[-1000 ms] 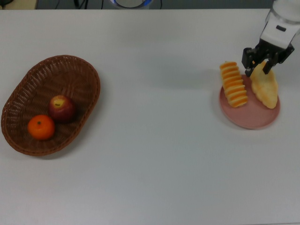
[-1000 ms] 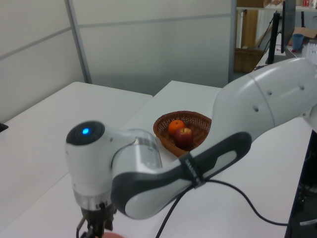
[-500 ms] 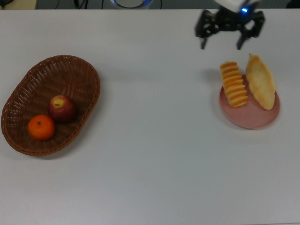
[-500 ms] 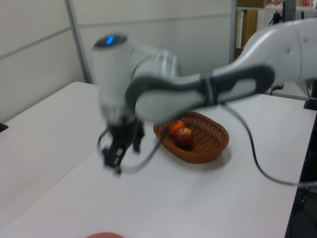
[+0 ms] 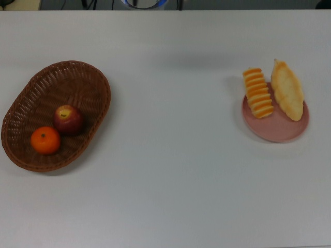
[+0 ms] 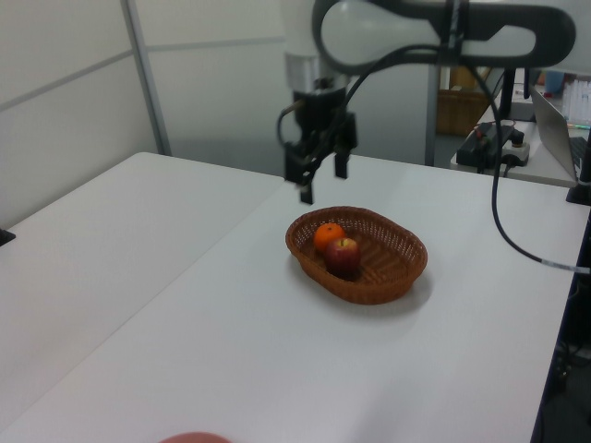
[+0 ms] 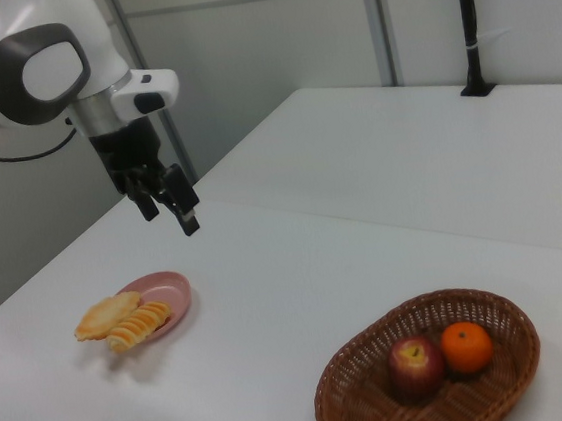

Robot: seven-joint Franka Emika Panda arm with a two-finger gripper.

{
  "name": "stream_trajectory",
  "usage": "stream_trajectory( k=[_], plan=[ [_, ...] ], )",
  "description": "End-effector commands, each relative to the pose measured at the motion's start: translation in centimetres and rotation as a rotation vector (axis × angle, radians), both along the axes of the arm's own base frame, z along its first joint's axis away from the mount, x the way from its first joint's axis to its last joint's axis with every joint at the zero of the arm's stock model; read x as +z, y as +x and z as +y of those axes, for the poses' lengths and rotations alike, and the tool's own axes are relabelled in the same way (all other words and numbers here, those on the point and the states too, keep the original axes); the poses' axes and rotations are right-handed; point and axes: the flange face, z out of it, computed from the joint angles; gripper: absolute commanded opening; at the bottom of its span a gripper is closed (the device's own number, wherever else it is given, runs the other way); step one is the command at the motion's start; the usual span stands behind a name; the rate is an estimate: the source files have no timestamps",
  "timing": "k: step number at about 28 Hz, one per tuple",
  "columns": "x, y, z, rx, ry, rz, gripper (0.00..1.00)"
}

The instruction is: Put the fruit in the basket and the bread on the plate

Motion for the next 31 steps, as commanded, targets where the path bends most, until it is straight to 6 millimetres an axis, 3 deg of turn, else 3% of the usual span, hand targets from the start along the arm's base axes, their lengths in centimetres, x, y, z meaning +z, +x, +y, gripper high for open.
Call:
stream_trajectory(
  k=[1, 12, 19, 31],
  plan=[
    [-0.9, -0.1, -4.1, 0.01, 0.022, 0.029, 1.0],
    [-5.4, 1.6, -5.9, -0.021, 0.021, 0.022, 1.0],
    [-5.7, 2.1, -7.6, -0.051, 0.022, 0.023, 1.0],
    [-6.3, 3.5, -7.5, -0.058, 0.02, -0.004, 1.0]
  ],
)
